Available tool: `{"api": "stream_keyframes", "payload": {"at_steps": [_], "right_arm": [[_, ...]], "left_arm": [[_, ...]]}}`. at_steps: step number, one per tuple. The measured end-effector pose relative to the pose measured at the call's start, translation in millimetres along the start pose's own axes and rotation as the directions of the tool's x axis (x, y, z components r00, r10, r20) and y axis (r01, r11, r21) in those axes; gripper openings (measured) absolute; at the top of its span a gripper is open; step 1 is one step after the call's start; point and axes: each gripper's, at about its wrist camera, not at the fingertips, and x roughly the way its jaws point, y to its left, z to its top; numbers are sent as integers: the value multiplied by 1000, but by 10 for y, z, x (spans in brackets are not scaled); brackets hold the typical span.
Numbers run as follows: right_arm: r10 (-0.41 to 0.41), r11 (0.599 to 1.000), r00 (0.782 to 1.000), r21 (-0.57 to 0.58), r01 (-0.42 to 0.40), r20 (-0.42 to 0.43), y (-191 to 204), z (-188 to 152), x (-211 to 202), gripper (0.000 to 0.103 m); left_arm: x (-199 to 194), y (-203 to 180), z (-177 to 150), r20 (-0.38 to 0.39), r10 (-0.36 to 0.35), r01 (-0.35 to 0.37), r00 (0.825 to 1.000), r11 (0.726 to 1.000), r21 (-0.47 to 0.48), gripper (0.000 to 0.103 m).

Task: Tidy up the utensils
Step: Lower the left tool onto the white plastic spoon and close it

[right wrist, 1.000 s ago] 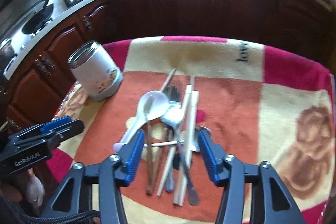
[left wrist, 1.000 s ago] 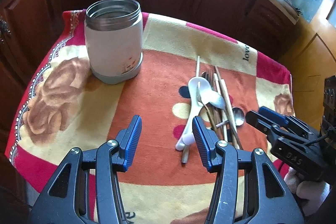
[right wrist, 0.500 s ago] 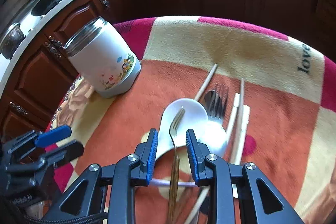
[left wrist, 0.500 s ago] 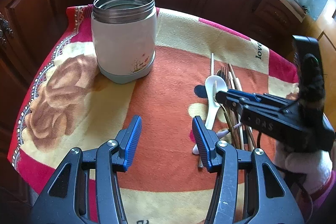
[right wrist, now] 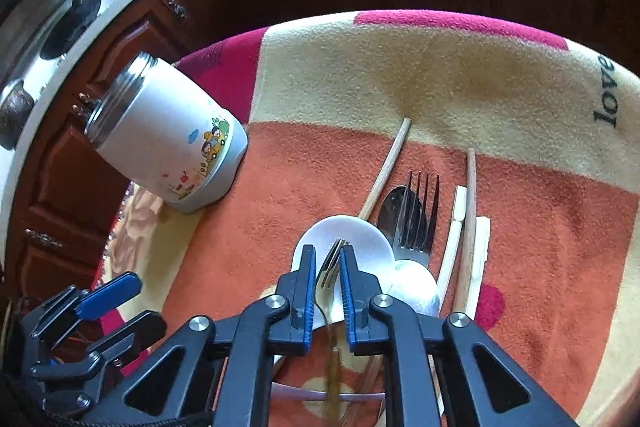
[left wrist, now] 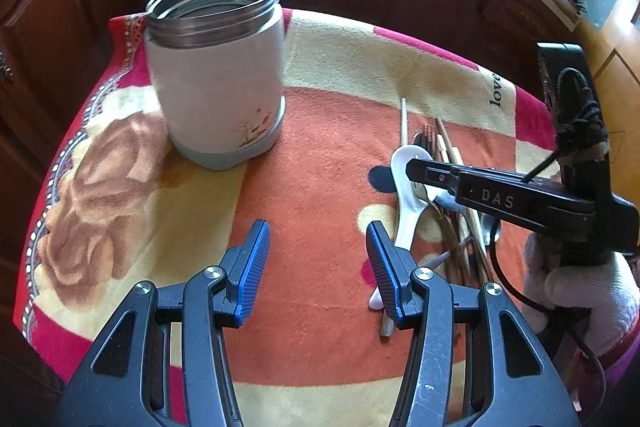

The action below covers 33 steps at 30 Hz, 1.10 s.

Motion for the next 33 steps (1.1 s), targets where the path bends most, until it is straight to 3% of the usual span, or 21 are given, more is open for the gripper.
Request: {"api": "stream_keyframes", "payload": {"at_steps": [7, 18, 19, 24, 26, 33], "right_arm": [[51, 996, 996, 71, -57, 74, -246, -89, -313, 1], [114, 970, 984, 198, -140, 137, -697, -213, -639, 2], [129, 963, 981, 217, -158, 143, -754, -214, -649, 2], [172, 937, 970, 276, -215, 172, -937, -239, -708, 2], [177, 934, 968, 280, -222, 176, -946, -251, -714, 2], [187, 929, 965, 287, -235, 185, -999, -306, -758, 2]], "left_arm": [[197, -164, 217, -19, -61, 62, 998, 998, 29, 50], [701, -451, 502, -108, -171, 178, 979, 982, 61, 48], [738, -471, 524, -116, -182, 191, 976, 979, 66, 47], [869, -558, 578, -149, -198, 215, 969, 971, 102, 14], [898, -586, 584, -150, -200, 218, 968, 970, 109, 6], [760, -613, 556, -110, -218, 233, 970, 962, 145, 2]]}}
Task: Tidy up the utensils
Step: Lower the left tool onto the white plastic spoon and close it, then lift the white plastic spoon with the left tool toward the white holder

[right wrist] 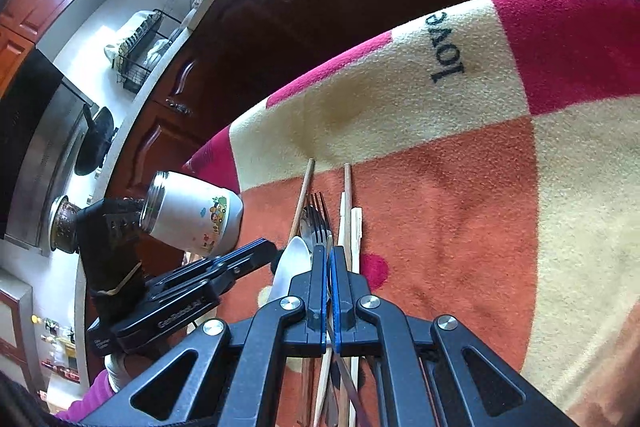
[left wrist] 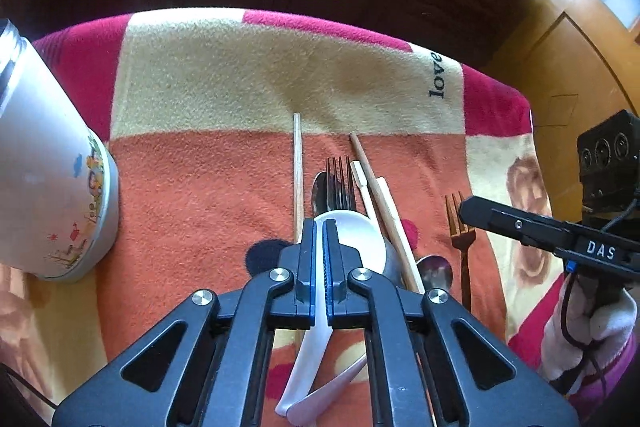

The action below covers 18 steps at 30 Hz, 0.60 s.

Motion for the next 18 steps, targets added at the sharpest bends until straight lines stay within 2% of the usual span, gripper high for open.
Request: {"api": "stream_keyframes", "payload": {"at_steps": [2, 4, 6, 7, 10, 15, 18], "right_arm": [[0, 1000, 1000, 0, 0, 2, -8, 0, -11, 2], [1, 1000, 1000, 2, -1, 6, -19, 0, -33, 2], [2, 1000, 1000, 3, -2, 6, -19, -6, -42, 2], [1, 1000, 1000, 3, -1, 5, -20, -9, -44, 2], [2, 1000, 1000, 7, -2, 4, -42, -13, -52, 2], [6, 1000, 1000, 16, -6, 4, -99, 13, -67, 2], [9, 1000, 1000, 23, -9, 5, -137, 26, -71, 2]], "left_arm": [[-56, -29, 20, 22, 22, -23, 1000, 999, 24, 2], [-66, -55, 51, 16, 7, -8, 1000, 999, 45, 9], [-40, -95, 93, -9, -28, 29, 1000, 997, 69, 52], [-28, -110, 101, -14, -41, 42, 999, 996, 77, 55], [71, -179, 123, -35, -15, 19, 999, 992, 121, 55], [254, -259, 90, -88, -5, 24, 996, 977, 212, 55], [359, -331, 40, -118, 47, -14, 992, 963, 268, 54]]}}
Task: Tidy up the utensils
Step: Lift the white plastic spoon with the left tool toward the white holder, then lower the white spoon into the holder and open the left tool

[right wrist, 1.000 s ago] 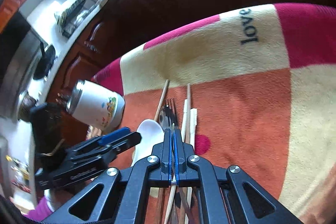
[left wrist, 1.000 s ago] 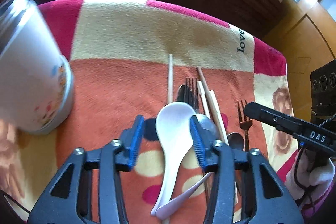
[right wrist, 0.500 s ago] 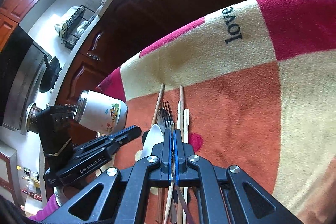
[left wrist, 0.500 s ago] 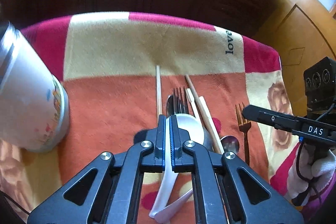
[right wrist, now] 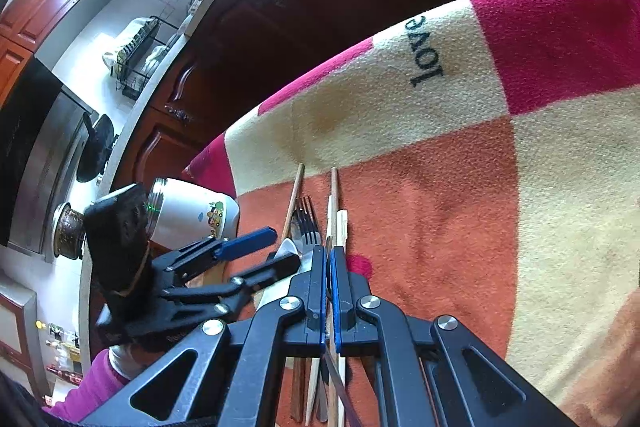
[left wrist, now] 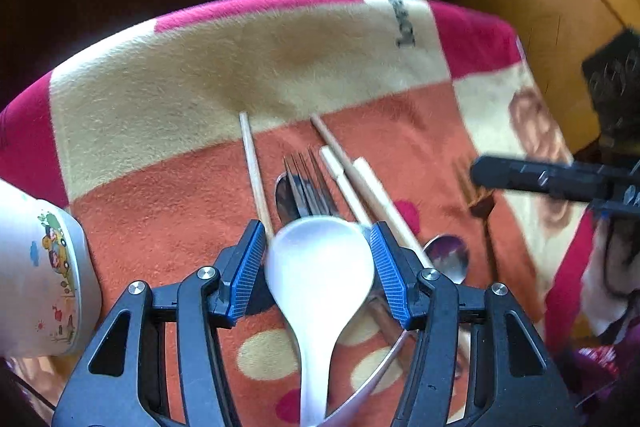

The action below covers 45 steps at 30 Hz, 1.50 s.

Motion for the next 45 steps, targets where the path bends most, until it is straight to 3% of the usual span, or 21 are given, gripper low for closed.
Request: {"api": "stream_keyframes", "payload": {"at_steps": [8, 15, 25, 38, 45], "right_arm": [[10, 1000, 1000, 7, -10, -4, -34, -13, 26, 2], [24, 1000, 1000, -18, -24, 6, 118, -25, 3, 2], [47, 994, 998, -102, -42, 41, 522, -87, -179, 2], [100, 973, 991, -219, -80, 85, 1140, -50, -382, 1], [160, 944, 983, -305, -125, 94, 1736, 185, -295, 1]], "left_arm": [[-158, 50, -167, 41, 10, -9, 999, 1000, -26, 53], [-435, 266, -352, 76, 2, 8, 997, 991, -134, 53], [-1032, 299, -456, 210, -27, 69, 977, 979, -193, 53], [-1741, 397, -524, 331, -3, 78, 944, 974, -213, 53], [-2255, 796, -352, 428, 125, 7, 895, 956, -294, 53]]}}
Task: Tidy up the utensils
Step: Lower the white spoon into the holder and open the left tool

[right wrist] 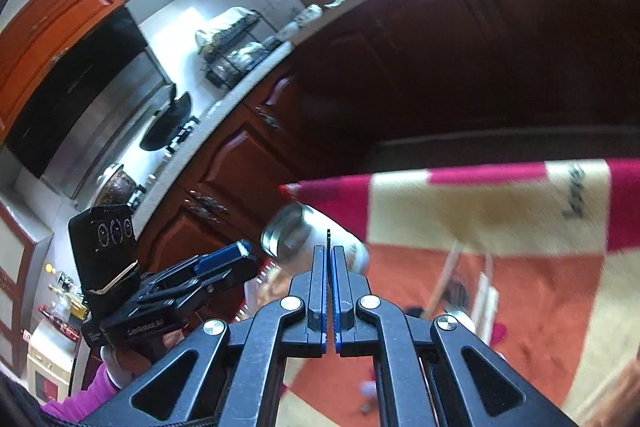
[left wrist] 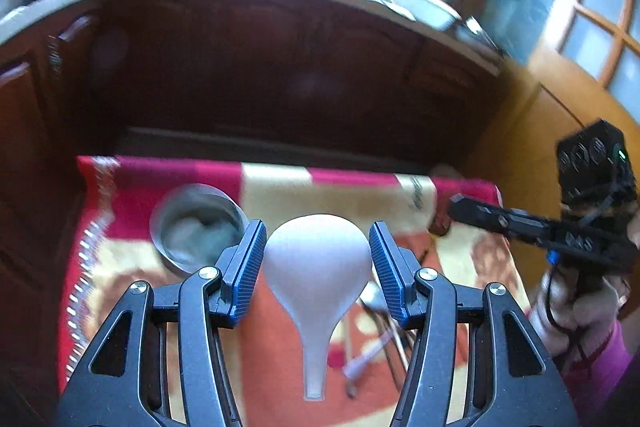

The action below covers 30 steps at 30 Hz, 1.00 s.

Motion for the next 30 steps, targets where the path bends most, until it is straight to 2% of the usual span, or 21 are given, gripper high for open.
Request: {"api": "stream_keyframes", "payload": {"at_steps": [5, 9, 13, 17, 21, 30], "right_arm": [[62, 997, 998, -44, -60, 29, 389, 329, 251, 2], [114, 992, 993, -50, -112, 39, 602, 528, 512, 2], [151, 988, 988, -40, -149, 38, 686, 646, 833, 1], [164, 986, 986, -12, -164, 25, 660, 664, 1157, 1], [166, 986, 986, 25, -166, -1, 562, 612, 1405, 2], [95, 995, 994, 31, -94, -49, 357, 448, 1787, 2]], "left_arm": [[-42, 371, 346, 109, 107, -99, 988, 992, -80, 53], [-17, 713, 525, 171, 157, -128, 973, 977, -169, 53], [109, 904, 588, 206, 205, -161, 957, 965, -209, 53], [290, 1039, 514, 207, 230, -181, 951, 956, -233, 53], [443, 1083, 442, 194, 235, -186, 952, 952, -242, 53], [615, 1073, 213, 157, 255, -213, 954, 946, -243, 53]]}}
